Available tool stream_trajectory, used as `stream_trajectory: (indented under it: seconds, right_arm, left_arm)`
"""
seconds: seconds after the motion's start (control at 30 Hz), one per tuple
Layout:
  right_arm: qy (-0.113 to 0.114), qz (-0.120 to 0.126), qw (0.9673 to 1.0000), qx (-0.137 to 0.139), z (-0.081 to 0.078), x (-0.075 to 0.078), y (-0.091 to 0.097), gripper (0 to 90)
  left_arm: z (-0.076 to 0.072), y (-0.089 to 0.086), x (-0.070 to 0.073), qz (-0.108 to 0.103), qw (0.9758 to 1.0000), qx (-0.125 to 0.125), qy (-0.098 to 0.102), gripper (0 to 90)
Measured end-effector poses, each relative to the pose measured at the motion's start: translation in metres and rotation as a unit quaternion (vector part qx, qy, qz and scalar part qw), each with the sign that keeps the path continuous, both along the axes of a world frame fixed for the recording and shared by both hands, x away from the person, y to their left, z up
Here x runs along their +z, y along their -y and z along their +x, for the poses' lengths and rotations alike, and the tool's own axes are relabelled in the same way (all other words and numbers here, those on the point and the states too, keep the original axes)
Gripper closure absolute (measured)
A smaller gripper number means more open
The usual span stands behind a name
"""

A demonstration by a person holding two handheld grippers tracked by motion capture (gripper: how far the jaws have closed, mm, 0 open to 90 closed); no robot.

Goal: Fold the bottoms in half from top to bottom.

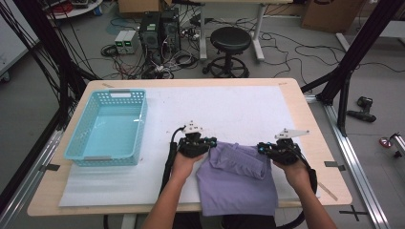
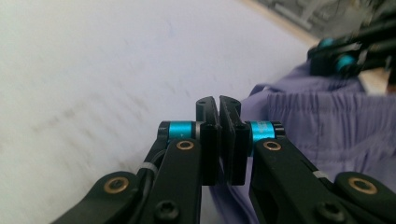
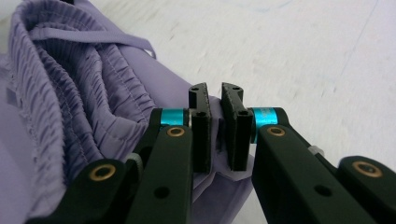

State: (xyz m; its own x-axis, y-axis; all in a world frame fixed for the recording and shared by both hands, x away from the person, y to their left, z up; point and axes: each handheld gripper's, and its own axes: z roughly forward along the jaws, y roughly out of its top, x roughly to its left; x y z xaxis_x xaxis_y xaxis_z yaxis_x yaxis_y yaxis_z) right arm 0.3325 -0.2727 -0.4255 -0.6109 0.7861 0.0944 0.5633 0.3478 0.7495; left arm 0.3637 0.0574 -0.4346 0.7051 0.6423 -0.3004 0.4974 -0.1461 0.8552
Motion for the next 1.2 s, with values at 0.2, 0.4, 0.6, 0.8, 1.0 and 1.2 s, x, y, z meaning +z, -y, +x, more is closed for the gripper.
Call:
stream_trajectory:
  seconds: [0.2, 0.4, 0.6, 0.8, 1.0, 1.2]
  right_arm:
    - [-0.002, 0.009, 0.9999, -0.014, 0.023, 0.001, -0.004, 82.6]
    - [-0.013, -0.010, 0.9997, -0.018, 0.036, -0.006, -0.010, 80.0]
    - [0.002, 0.005, 0.9993, -0.038, 0.034, -0.003, -0.008, 60.4]
    - [0.022, 0.030, 0.9986, -0.038, 0.029, 0.007, -0.008, 49.9]
    - [0.041, 0.029, 0.9986, -0.012, 0.028, 0.018, -0.012, 61.1]
    - [0.024, 0.014, 0.9995, 0.014, 0.041, 0.016, -0.034, 62.5]
  left_arm:
    - [0.015, -0.005, -0.004, -0.010, 0.9999, 0.007, 0.002, 86.5]
    - [0.017, -0.004, -0.009, -0.001, 0.9999, 0.010, 0.001, 84.2]
    - [0.015, -0.017, -0.008, -0.014, 0.9995, 0.016, 0.025, 64.7]
    - [0.009, -0.034, -0.001, -0.042, 0.9973, 0.039, 0.045, 46.1]
    - [0.003, -0.051, 0.006, -0.045, 0.9961, 0.061, 0.046, 27.5]
    - [-0.006, -0.063, 0.002, -0.045, 0.9958, 0.066, 0.045, 28.5]
